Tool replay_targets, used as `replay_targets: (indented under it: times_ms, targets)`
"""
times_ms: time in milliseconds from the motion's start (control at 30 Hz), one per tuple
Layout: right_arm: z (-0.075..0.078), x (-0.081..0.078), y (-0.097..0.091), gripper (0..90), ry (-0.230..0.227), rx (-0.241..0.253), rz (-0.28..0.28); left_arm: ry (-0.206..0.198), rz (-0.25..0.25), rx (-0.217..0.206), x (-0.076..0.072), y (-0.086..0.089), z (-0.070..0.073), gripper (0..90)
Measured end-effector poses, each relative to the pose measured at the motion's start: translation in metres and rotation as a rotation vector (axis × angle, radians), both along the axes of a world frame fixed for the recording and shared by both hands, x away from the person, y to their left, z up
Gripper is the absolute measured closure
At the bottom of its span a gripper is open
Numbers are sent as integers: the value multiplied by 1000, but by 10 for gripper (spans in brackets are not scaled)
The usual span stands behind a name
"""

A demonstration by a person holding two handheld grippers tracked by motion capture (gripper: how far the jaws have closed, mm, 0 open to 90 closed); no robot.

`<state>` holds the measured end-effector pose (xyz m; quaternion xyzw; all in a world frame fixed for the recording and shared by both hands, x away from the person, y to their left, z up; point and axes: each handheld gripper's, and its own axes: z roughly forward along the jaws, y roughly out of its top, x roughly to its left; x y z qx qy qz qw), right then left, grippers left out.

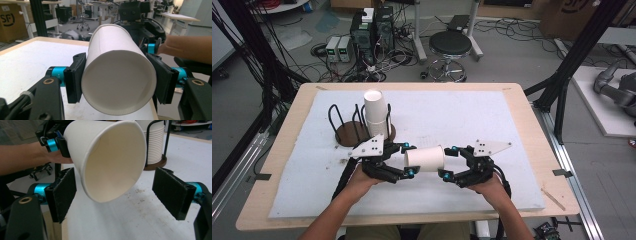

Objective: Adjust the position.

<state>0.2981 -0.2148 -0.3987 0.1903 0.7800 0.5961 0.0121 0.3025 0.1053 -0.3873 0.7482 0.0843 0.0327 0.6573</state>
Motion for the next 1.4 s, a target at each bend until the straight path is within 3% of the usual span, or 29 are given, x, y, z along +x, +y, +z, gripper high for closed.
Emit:
replay_targets:
  times_ms: [167,467,700,967,1167,1200,1267,1400]
  targets:
    - [-1,1,5,186,12,0,23,9,-24,-4,0,-2,-1,358]
    - [-3,4,10,190,14,46,93,13,-61,-7,-1,-3,-3,359]
    - [-3,4,11,208,16,77,112,15,-74,-8,-1,-4,-4,359]
    - [-1,3,7,301,-23,69,125,14,-76,-9,-1,-2,-5,363]
    - [2,1,6,366,-77,33,111,5,-58,22,-1,-3,-7,359]
    - [2,1,5,387,-87,35,118,14,-20,27,-2,-4,-7,335]
    - [4,0,6,395,-98,28,120,33,-29,23,-1,-4,-7,305]
    - [5,-1,6,409,-101,23,131,20,-25,39,-3,-5,-7,308]
